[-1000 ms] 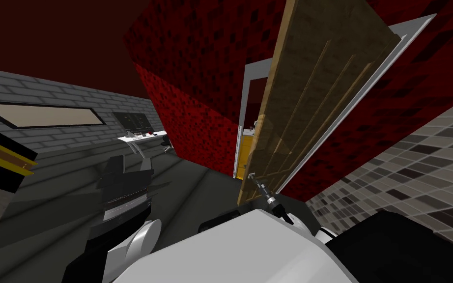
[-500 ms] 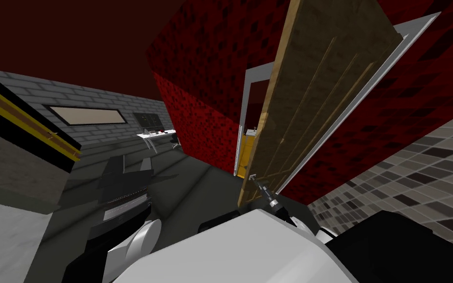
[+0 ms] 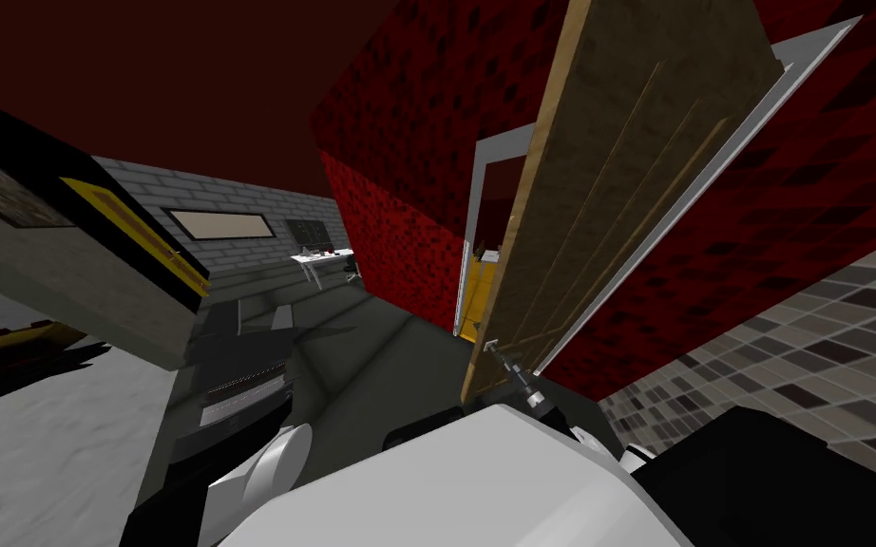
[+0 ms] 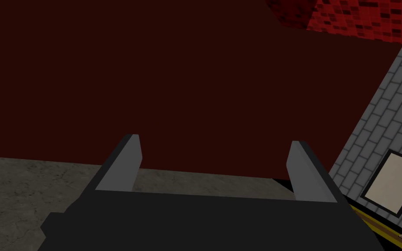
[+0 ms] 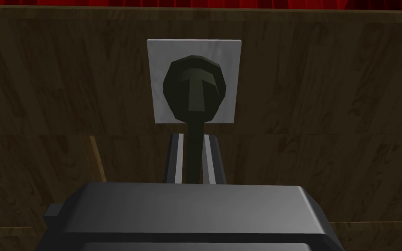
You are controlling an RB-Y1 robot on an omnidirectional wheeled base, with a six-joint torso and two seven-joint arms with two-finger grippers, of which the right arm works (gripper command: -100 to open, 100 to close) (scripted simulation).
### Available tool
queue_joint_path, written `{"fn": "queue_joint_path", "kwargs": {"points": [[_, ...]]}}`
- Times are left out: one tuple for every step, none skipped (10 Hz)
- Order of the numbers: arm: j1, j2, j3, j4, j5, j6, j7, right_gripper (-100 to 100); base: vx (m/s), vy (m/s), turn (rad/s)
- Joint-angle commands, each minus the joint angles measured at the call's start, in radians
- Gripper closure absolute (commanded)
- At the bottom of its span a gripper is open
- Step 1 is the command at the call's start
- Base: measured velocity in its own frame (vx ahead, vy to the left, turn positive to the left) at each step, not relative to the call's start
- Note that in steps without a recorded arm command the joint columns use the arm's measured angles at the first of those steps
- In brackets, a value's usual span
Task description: Pull the door open
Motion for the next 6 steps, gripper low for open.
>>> {"fn": "queue_joint_path", "kwargs": {"points": [[0.000, 0.000, 0.000, 0.000, 0.000, 0.000, 0.000, 100, -0.084, -0.024, 0.036], [-0.019, 0.012, -0.010, 0.005, 0.011, 0.016, 0.005, 100, -0.132, -0.041, 0.094], [-0.027, 0.017, -0.015, 0.005, 0.016, 0.026, 0.008, 100, -0.212, -0.043, 0.145], [-0.027, 0.017, -0.015, 0.005, 0.016, 0.026, 0.008, 100, -0.136, -0.037, 0.042], [-0.049, 0.030, -0.028, 0.006, 0.027, 0.049, 0.015, 100, -0.183, -0.058, 0.098], [-0.049, 0.030, -0.028, 0.006, 0.027, 0.049, 0.015, 100, -0.171, -0.061, 0.089]]}}
